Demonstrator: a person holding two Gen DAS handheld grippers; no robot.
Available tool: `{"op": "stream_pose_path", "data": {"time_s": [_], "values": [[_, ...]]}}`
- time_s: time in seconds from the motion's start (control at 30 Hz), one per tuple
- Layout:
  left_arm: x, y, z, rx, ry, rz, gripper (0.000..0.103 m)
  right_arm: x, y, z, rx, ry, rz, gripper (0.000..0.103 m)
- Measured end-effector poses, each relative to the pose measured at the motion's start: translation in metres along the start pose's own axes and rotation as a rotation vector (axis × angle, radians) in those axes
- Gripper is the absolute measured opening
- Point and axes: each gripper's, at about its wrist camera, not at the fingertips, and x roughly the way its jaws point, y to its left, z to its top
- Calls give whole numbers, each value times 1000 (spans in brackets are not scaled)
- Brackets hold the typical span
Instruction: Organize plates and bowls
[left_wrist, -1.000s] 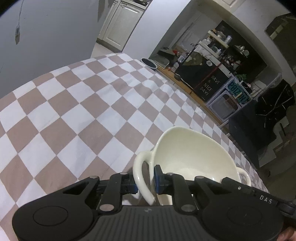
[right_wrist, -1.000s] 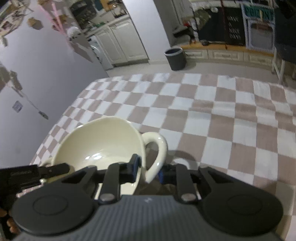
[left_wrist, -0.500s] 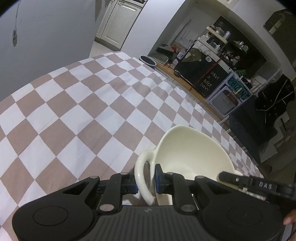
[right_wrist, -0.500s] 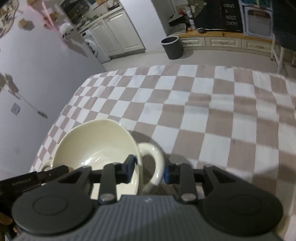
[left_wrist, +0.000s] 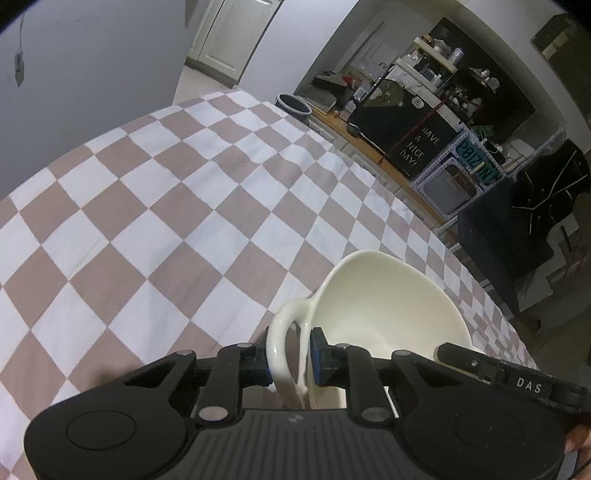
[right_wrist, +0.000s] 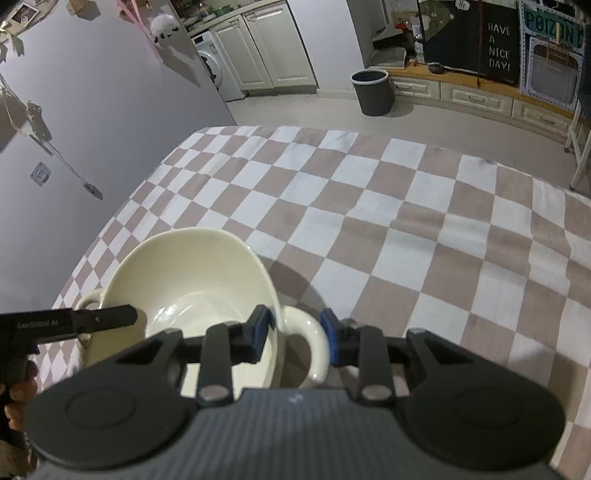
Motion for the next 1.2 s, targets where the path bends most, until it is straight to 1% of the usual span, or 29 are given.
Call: {"op": "stream_pose_path", "data": {"time_s": [0.1, 0.3, 0.47, 0.57, 0.67, 0.93, 1.07, 1.2], "values": [[-2, -1, -3, 24, -27, -1, 20, -4, 0, -8, -5, -32, 7, 34], [-11, -14, -6, 128, -66, 33, 22, -15, -5, -21, 29, -73, 43, 31], [-25, -21, -5, 133, -86, 12, 22, -33, -7, -28, 52, -116, 65, 30], [-38, -29, -6, 139, -90, -7, 22, -52, -4, -32, 55, -142, 62, 29], [-52, -38, -10, 145, -78, -28, 22, -75, -4, -43, 87, -169, 68, 29], [-92, -73, -36, 198, -52, -83, 21, -137, -3, -77, 150, -202, 25, 28], [-113, -95, -52, 243, -42, -122, 21, -175, 2, -95, 171, -225, -11, 28], [-134, -119, -76, 326, -49, -157, 21, -206, -2, -119, 225, -248, -35, 28]]}}
